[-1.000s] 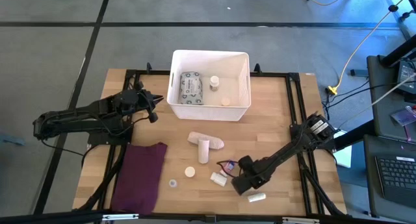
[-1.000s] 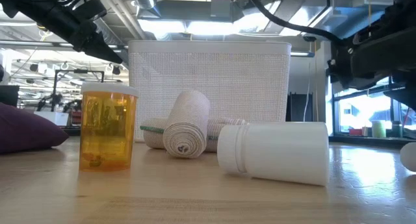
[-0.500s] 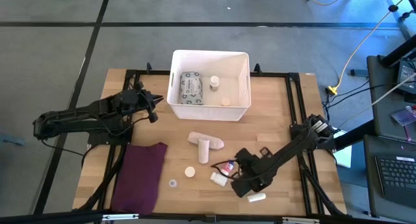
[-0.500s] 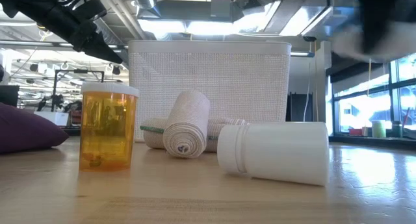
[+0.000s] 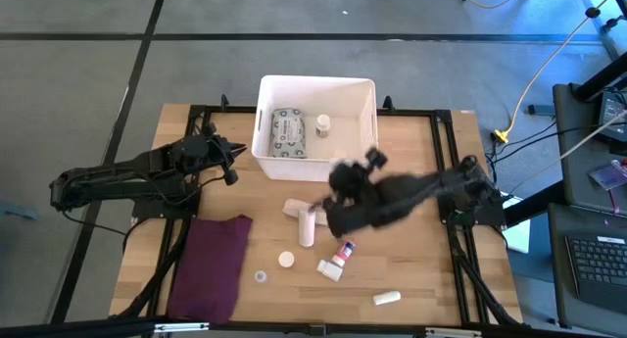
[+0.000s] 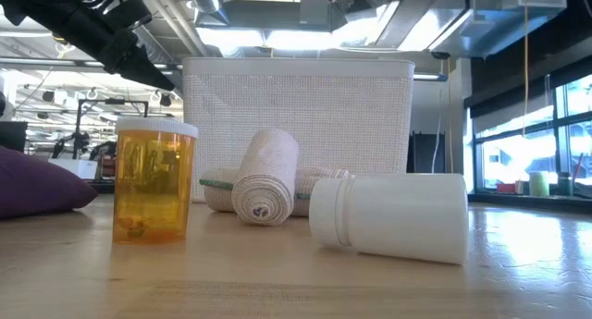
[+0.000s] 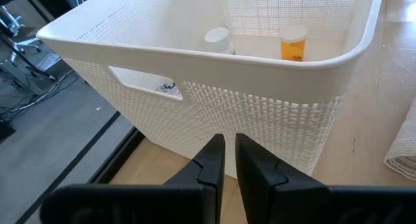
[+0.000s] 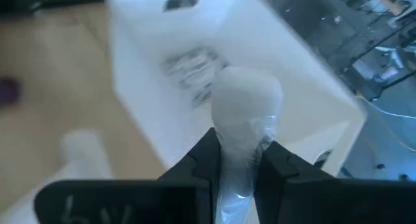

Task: Pick & place medical supplies in basket/bin
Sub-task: Put the top white rolled gauze into the white bin

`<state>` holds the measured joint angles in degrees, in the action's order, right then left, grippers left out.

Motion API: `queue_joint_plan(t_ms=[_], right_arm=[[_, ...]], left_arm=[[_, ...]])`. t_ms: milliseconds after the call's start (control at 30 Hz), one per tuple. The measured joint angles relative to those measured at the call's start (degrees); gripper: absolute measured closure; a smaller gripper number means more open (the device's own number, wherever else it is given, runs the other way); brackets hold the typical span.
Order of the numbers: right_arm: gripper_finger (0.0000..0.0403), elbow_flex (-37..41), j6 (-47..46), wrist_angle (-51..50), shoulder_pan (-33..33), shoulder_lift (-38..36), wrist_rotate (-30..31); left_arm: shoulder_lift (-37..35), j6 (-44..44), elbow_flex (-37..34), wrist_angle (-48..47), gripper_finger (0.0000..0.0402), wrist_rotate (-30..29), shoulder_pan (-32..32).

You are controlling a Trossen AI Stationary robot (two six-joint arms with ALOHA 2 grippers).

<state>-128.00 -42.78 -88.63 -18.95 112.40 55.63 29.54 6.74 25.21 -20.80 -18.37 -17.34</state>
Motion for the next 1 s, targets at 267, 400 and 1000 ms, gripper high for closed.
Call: queue_joint_plan(t_ms=[267,400,1000], right_arm=[[0.0344,-4.79,15.51,10.75,19.56,0.00,-19.73],[0.0343,-1.34,18.05,19.18,27.94,0.00,-29.99],[0.0343,30.80,16.74,50.00,37.08,0.09,-49.69]], left_arm=[[0.00,0.00,0.00,0.00,0.0370,0.00,0.00],[-0.01,0.02,0.00,0.00,0.0370,0.00,0.00],[0.00,0.02,0.00,-0.02,0.0370,0.00,0.00]])
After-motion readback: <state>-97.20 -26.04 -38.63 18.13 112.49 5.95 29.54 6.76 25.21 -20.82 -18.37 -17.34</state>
